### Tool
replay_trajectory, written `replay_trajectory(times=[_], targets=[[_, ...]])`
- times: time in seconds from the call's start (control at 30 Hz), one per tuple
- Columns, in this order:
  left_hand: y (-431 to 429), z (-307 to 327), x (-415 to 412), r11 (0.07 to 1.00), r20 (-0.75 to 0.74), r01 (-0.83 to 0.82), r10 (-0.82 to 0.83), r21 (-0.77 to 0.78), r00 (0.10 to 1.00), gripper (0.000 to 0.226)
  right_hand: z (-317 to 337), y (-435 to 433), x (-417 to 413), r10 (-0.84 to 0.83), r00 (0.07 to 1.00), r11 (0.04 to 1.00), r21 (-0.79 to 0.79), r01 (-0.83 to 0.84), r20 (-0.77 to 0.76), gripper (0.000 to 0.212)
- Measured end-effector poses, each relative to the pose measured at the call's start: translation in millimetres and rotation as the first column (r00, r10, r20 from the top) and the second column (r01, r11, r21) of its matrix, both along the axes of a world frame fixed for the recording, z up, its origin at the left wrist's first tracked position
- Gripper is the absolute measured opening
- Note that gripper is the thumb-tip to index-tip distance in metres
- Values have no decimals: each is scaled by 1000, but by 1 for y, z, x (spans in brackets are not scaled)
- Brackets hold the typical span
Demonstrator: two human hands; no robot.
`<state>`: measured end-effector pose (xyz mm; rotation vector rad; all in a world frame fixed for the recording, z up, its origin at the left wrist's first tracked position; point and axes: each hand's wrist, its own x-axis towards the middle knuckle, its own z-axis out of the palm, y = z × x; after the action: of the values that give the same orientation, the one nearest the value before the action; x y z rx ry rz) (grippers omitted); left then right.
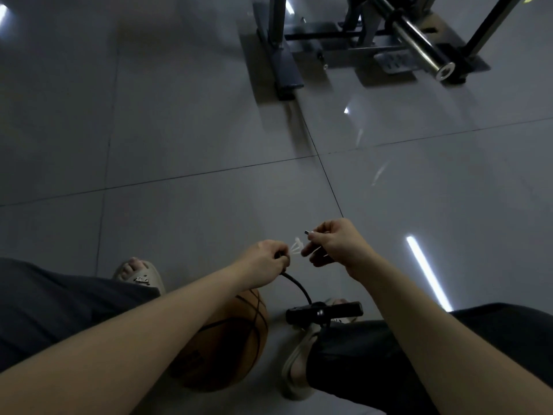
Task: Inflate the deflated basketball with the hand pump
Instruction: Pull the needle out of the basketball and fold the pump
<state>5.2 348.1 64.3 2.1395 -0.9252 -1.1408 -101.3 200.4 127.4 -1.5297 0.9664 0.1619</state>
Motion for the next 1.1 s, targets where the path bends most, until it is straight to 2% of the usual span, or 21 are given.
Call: replay_trajectory(times=[0.1, 0.23, 0.43, 0.57, 0.67, 0.73, 0.87, 1.1], targets=[[-4, 3, -2, 999, -3, 20, -20, -30, 1000, 18, 19, -15, -3, 77, 997, 997, 16, -76, -32, 17], [-7, 5, -7, 999, -46, 24, -26, -45, 999, 33, 28, -28, -9, 177, 982, 983, -36, -180, -67, 21], [-9, 6, -7, 985, -288, -169, 167, 18, 943, 32, 12, -12, -4, 124, 992, 987, -104, -124, -7, 12], [-12, 8, -6, 950, -420, -313, 280, -11, 863, 24, 3, -15, 0, 128, 991, 949, -296, -113, 30, 11], [-14, 11, -6, 938, -439, -348, 313, 0, 842, 25, -2, -18, 1, 78, 995, 924, -379, -51, 55, 5], [-16, 11, -8, 923, -456, -385, 343, 1, 821, 26, -4, -18, 2, 6, 995, 946, -324, 28, 103, 6], [-19, 11, -11, 882, -463, -470, 412, -12, 785, 21, -7, -16, 1, -95, 973, 987, -107, 120, 208, 4], [-19, 11, -13, 873, -492, -487, 408, -36, 769, 19, -15, -11, -2, -59, 969, 994, -74, 78, 238, 10]])
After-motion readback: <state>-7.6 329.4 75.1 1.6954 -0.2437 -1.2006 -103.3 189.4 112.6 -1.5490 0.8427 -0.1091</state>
